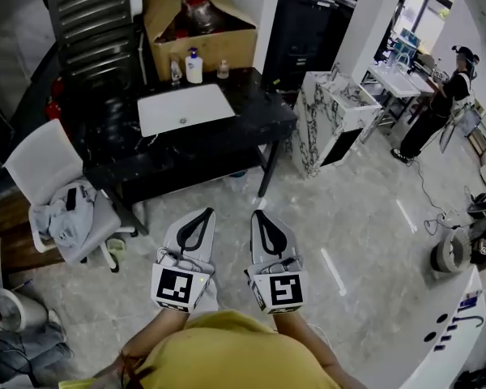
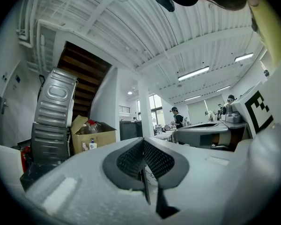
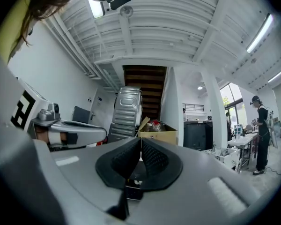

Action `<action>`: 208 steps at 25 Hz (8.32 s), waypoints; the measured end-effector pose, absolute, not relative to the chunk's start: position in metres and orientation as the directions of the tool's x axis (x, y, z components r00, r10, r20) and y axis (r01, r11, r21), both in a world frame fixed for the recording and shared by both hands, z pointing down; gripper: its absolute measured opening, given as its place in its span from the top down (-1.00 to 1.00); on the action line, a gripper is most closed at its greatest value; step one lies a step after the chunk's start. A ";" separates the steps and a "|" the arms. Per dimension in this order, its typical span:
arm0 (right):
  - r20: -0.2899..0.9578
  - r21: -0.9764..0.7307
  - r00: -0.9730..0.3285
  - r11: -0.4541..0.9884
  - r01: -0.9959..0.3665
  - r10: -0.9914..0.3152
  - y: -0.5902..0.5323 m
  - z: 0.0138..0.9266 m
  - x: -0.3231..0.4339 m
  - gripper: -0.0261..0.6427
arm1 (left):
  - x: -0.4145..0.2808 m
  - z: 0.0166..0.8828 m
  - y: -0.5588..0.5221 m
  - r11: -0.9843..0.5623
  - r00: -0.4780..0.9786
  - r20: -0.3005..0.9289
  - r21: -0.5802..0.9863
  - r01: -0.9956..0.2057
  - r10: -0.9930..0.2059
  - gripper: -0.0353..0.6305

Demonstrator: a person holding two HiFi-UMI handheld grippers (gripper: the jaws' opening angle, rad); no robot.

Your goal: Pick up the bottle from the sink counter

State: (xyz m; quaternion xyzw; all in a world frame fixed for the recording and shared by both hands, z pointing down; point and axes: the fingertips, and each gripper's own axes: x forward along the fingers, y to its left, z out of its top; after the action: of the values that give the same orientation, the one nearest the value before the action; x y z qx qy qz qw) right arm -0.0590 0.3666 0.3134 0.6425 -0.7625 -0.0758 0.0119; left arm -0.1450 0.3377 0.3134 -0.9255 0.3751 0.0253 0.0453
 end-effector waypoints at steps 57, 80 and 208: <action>0.028 0.111 -0.292 0.294 -0.950 -0.956 -0.207 0.356 0.125 0.89 | 0.036 0.349 -0.210 -0.654 0.654 -0.033 -0.015 -0.756 -0.756 0.80; 0.051 0.061 -0.348 0.350 -0.935 -0.936 -0.311 0.373 0.149 0.89 | 0.070 0.376 -0.325 -0.623 0.621 0.059 -0.009 -0.782 -0.781 0.53; 0.090 0.124 -0.231 0.241 -0.963 -0.969 -0.269 0.383 0.178 0.92 | 0.072 0.386 -0.293 -0.664 0.651 0.151 -0.047 -0.747 -0.743 -0.10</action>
State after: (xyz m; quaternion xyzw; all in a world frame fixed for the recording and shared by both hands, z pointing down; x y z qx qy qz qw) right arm 0.1782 -0.2691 0.3833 0.6157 -0.7843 -0.0211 0.0737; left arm 0.0721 -0.2926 0.3860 -0.9086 0.4100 -0.0787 -0.0098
